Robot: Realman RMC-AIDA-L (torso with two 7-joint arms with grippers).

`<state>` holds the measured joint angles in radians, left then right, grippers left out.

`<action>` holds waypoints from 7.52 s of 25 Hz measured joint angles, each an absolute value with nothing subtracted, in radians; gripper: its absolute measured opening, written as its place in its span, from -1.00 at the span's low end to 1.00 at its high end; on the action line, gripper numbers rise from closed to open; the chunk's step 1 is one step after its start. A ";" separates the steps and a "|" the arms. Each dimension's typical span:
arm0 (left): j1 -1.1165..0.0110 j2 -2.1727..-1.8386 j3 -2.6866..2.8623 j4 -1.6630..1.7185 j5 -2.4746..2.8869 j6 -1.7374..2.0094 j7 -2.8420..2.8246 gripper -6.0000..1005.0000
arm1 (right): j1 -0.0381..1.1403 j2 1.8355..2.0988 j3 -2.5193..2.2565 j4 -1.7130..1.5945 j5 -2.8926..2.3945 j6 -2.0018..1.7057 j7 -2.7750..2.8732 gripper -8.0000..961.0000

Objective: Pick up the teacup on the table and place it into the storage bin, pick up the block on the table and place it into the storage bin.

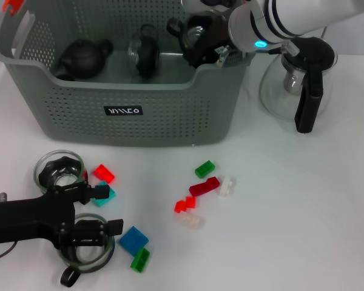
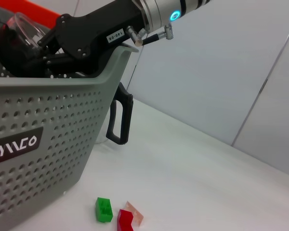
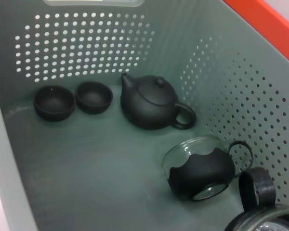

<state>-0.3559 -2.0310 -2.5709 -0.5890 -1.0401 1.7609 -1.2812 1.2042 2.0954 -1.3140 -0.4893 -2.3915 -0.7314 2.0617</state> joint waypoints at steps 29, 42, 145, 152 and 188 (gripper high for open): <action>-0.356 -2.031 -2.571 -0.589 -1.039 1.758 -1.286 0.80 | 1.203 2.097 -1.315 -0.496 -2.390 -0.742 2.062 -0.46; -0.352 -2.029 -2.596 -0.589 -1.040 1.762 -1.286 0.80 | 1.095 2.097 -1.312 -0.705 -2.382 -0.770 2.104 -0.07; -0.666 -1.983 -2.412 -0.937 -0.370 1.546 -2.321 0.80 | 0.692 2.095 -1.204 -0.887 -2.003 -1.512 1.714 0.91; -0.673 -1.991 -2.391 -0.937 -0.366 1.536 -2.363 0.80 | 0.691 2.096 -1.192 -0.888 -2.003 -1.512 1.713 0.91; -0.683 -2.032 -2.362 -0.928 -0.299 1.460 -2.408 0.79 | 0.684 2.095 -1.167 -0.882 -2.003 -1.508 1.675 0.91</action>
